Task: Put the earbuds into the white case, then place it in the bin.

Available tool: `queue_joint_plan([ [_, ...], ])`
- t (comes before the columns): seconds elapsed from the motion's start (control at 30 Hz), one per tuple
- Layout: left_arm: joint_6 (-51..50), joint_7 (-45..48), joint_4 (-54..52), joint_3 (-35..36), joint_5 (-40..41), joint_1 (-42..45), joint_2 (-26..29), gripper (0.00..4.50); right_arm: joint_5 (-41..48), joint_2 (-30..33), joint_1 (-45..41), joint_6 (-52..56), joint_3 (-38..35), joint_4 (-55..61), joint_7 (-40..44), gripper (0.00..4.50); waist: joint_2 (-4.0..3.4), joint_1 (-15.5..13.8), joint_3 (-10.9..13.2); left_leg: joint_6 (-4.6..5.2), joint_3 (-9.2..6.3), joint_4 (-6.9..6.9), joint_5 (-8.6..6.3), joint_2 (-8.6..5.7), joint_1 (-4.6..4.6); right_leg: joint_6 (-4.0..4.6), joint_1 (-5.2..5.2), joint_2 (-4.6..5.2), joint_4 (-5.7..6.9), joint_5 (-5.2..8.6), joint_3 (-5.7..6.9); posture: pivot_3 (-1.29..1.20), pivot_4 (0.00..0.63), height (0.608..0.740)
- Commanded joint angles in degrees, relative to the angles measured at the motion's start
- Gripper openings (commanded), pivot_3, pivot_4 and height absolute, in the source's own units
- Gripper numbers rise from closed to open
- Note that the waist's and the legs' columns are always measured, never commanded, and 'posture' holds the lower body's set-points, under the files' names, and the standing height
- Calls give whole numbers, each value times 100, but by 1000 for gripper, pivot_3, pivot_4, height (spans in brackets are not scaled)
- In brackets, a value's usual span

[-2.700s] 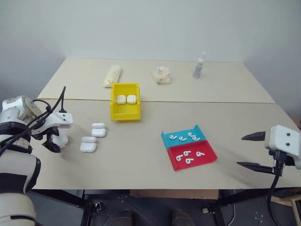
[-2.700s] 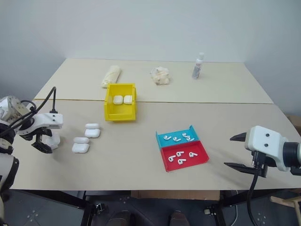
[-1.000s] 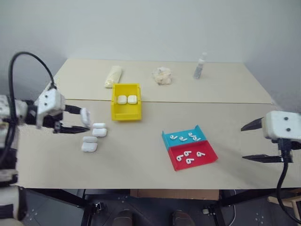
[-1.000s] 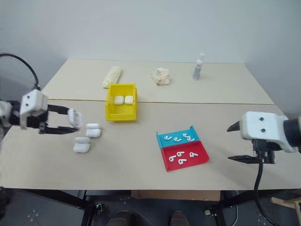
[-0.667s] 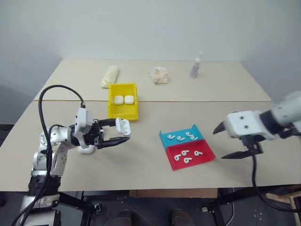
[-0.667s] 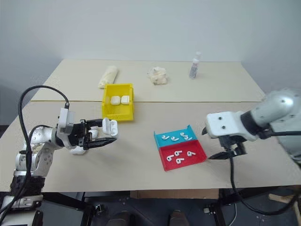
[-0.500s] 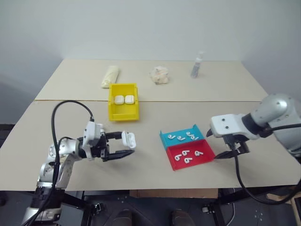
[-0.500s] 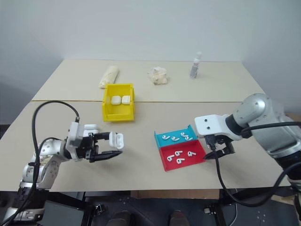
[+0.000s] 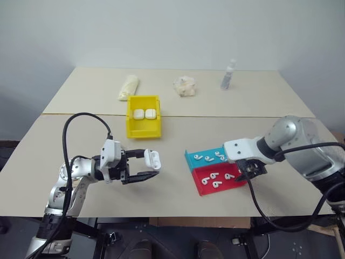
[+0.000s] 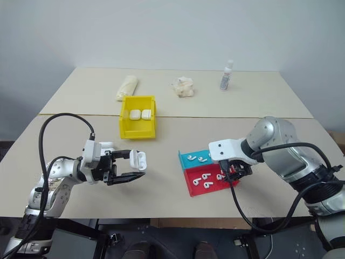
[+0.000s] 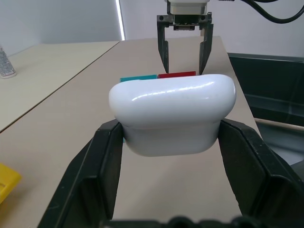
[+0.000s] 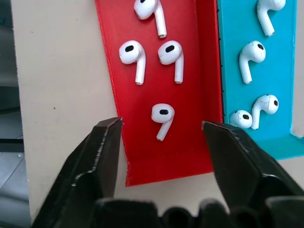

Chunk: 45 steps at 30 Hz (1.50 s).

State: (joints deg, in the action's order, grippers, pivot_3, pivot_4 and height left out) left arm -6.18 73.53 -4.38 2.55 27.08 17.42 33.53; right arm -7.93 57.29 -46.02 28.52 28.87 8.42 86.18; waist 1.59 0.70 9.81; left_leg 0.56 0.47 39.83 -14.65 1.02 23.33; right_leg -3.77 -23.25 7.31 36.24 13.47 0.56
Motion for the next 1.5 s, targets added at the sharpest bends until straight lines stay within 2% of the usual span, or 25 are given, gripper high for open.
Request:
queue_joint_plan([
  [0.03, 134, 6, -182, -1, 11, 53, 88, 2782, -159, -27, 40, 90, -9, 46, -26, 3248, 0, 0, 0, 0, 0, 0, 0, 0, 0, 0, 0, 0, 0, 0, 0, 0, 150, 740],
  [0.13, 161, -31, -135, -35, -28, 91, 85, 2782, -301, -111, 107, 91, 11, 6, -160, 2704, 0, 0, 0, 0, 0, -1, 0, 0, 1, 0, 0, 0, -2, 0, 1, 0, 150, 740],
  [0.2, 169, -33, -127, -44, -32, 98, 91, 2782, -366, -159, 160, 107, 1, -3, -235, 2009, 0, 1, 0, 0, 0, -1, 0, 0, 1, 0, 1, 0, -2, 0, 1, 0, 150, 740],
  [0.8, 123, -83, -206, -120, -33, 28, 212, 2782, -763, -400, 404, 106, 85, -230, -516, 2009, 0, 1, 0, 0, -1, -1, 0, -1, 0, 0, 1, 0, -2, 0, 3, 0, 150, 740],
  [1.5, 81, -171, -264, -185, -19, -44, 266, 2782, -864, -552, 436, -11, 86, -362, -459, 2009, 0, 1, 0, 0, -1, -2, 0, -1, 0, 0, 1, 0, -4, 0, 4, 0, 150, 740],
])
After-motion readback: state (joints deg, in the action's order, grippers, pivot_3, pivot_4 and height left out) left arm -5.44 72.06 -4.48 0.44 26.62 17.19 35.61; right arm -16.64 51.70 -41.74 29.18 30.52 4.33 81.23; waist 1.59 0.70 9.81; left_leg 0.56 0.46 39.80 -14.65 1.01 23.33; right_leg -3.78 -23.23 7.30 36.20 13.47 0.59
